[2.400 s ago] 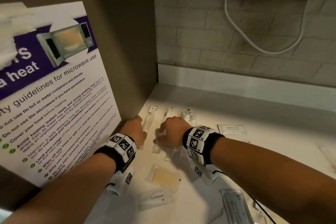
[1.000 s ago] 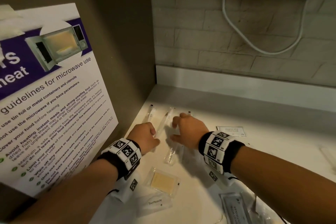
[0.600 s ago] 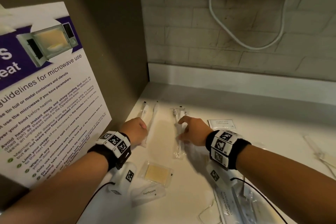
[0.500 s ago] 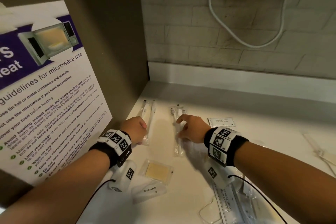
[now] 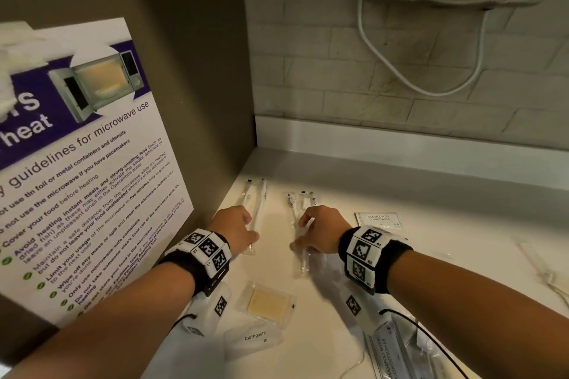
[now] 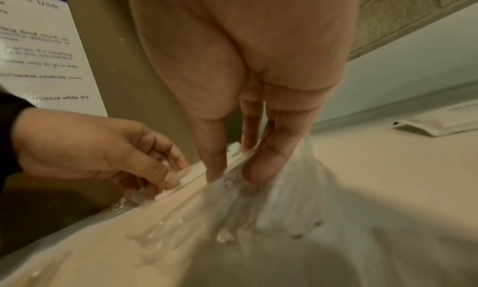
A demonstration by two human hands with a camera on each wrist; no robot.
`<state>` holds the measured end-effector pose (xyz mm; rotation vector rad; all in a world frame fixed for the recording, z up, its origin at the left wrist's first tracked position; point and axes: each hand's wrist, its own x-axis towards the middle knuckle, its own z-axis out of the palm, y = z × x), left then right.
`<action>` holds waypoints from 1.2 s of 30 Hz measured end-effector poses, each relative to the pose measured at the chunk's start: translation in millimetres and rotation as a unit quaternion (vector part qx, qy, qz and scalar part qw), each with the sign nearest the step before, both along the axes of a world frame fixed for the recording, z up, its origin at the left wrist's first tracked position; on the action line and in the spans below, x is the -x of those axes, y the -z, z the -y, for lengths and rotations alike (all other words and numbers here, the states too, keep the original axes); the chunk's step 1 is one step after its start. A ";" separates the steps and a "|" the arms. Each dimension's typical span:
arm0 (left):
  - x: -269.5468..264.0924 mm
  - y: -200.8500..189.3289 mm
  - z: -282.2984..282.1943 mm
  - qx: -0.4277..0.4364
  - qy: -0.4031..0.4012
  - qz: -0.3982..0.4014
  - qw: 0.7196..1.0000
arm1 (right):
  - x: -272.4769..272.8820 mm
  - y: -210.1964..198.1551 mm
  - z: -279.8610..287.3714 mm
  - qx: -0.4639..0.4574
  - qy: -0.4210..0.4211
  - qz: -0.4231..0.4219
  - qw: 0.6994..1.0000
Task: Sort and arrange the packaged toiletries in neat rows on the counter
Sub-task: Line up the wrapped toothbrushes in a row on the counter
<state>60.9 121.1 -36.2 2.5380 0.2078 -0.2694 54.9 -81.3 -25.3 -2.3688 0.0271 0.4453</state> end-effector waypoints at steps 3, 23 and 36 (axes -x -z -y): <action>0.3 -3.0 -1.1 -0.033 0.019 0.004 0.999 | -1.7 -1.0 0.0 0.011 0.003 0.003 1.000; -3.2 -4.5 95.5 -0.068 0.104 -0.029 0.992 | 3.1 -19.5 48.7 -0.071 0.056 0.065 0.994; -7.7 -15.7 49.1 -0.091 0.054 0.010 0.994 | 9.3 -14.4 18.0 -0.082 0.006 0.018 0.996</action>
